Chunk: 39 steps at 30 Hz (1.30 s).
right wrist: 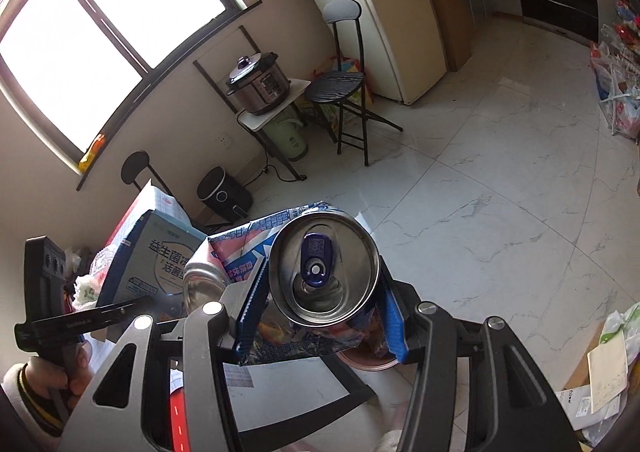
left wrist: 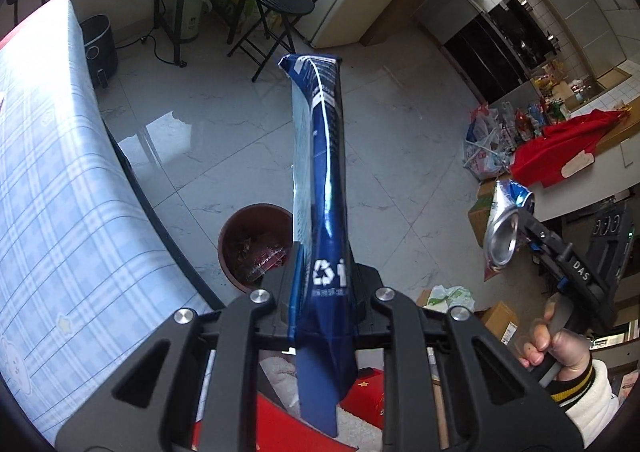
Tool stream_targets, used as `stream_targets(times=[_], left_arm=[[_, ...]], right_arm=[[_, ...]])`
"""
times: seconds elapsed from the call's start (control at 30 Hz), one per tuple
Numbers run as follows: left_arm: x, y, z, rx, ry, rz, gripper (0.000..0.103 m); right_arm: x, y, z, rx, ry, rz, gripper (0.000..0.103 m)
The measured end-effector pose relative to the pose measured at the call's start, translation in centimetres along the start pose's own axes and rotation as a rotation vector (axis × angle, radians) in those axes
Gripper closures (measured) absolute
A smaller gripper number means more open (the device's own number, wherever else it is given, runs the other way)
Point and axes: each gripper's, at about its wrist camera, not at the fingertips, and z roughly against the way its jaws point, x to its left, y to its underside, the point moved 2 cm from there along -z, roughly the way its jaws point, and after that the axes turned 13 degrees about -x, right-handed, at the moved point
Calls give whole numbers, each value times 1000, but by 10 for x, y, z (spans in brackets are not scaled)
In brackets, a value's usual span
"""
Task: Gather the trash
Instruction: 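Carry the blue box and crushed can over the brown bin with both tools, then open the left tool dropping the box while right opens dropping the can into the bin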
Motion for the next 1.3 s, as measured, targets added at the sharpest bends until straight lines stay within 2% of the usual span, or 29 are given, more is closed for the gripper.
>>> stream_targets(times=[0.33, 0.57, 0.63, 0.7, 0.87, 0.93, 1.03, 1.1, 1.13, 1.3], left_arm=[[-20, -3, -93, 113, -12, -48, 82], [-32, -4, -124, 146, -14, -69, 81], [-34, -4, -128, 150, -18, -84, 78], [-33, -6, -125, 139, -13, -82, 61], [-28, -15, -111, 100, -30, -100, 58], [-22, -19, -98, 73, -44, -101, 53], [-16, -23, -73, 16, -102, -144, 38], [-11, -25, -52, -32, -152, -179, 17], [-6, -26, -39, -61, -171, -184, 13], [24, -27, 19, -146, -237, -159, 7]], right_arm=[[-46, -4, 10, -8, 85, -32, 53], [-63, -4, 12, -8, 120, -54, 53], [-64, -3, 10, -6, 123, -58, 53], [-63, -3, 8, -4, 125, -59, 53], [-59, -1, 3, 7, 122, -62, 53], [-57, 1, -1, 16, 119, -58, 53], [-53, 4, -10, 37, 118, -44, 53], [-47, 8, -18, 58, 126, -29, 53], [-44, 10, -21, 69, 131, -22, 53], [-26, 23, -47, 130, 151, 40, 53]])
